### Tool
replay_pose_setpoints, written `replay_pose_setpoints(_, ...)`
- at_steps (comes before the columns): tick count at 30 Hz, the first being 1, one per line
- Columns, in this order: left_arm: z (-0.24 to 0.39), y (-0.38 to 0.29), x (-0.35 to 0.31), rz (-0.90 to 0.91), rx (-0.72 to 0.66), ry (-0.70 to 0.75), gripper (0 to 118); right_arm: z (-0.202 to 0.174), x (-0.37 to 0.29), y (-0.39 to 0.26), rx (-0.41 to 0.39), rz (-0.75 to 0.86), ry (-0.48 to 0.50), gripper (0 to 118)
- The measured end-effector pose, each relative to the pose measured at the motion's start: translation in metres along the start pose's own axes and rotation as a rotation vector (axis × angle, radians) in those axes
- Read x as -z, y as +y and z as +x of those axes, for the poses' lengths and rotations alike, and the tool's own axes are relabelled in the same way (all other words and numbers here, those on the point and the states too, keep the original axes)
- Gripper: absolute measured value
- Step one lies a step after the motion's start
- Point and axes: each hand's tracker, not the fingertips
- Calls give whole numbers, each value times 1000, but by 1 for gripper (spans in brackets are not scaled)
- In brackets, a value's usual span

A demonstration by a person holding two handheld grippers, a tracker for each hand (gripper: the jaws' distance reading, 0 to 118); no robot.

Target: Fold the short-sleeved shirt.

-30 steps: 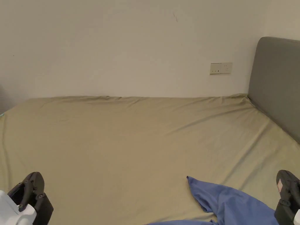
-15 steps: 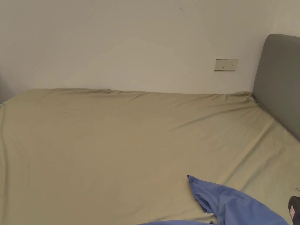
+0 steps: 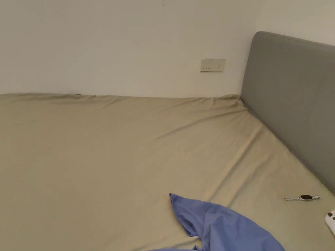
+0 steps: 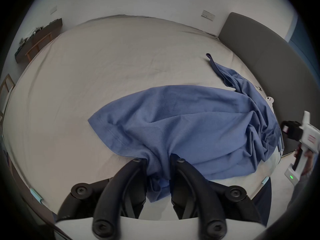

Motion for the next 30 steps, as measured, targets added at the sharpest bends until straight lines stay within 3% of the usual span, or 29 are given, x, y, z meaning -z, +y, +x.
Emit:
replay_pose_setpoints(2, 0, 1, -4, 5, 3, -5, 21, 4, 24, -2, 1, -107, -35, 118)
replay_pose_setpoints(4, 1, 2, -5, 4, 2, -10, 21, 10, 48, -4, 35, -229, 45, 116)
replay_pose_setpoints(5, 1, 2, -5, 4, 1, -10, 21, 14, 47, -7, 77, -257, 92, 103)
replay_pose_setpoints(6, 1, 3, -5, 4, 1, -10, 21, 15, 47, -8, 114, -253, 159, 68)
replay_pose_setpoints(7, 0, 3, -7, 4, -3, -14, 21, 16, 43, -9, 177, -212, 293, 39)
replay_pose_setpoints(8, 3, 3, -12, 7, -12, -19, 21, 13, 36, -8, 206, -177, 320, 14)
replay_pose_setpoints(9, 2, 5, -14, 11, -22, -27, 20, 9, 30, -9, 167, -144, 228, 14)
replay_pose_setpoints(11, -2, 10, -23, 27, -69, -69, 19, 2, 16, -6, 75, -103, 195, 14)
replay_pose_setpoints(15, -18, 26, -61, 144, -151, -151, 16, 12, -39, 12, 188, 79, 266, 14)
replay_pose_setpoints(21, -47, 67, -145, 350, -237, -274, 15, 33, -132, 58, 290, 319, 350, 14)
replay_pose_setpoints(26, -64, 127, -197, 447, -225, -275, 15, 31, -188, 117, 313, 428, 388, 14)
replay_pose_setpoints(30, -85, 200, -203, 440, -224, -267, 15, 28, -186, 181, 322, 435, 356, 14)
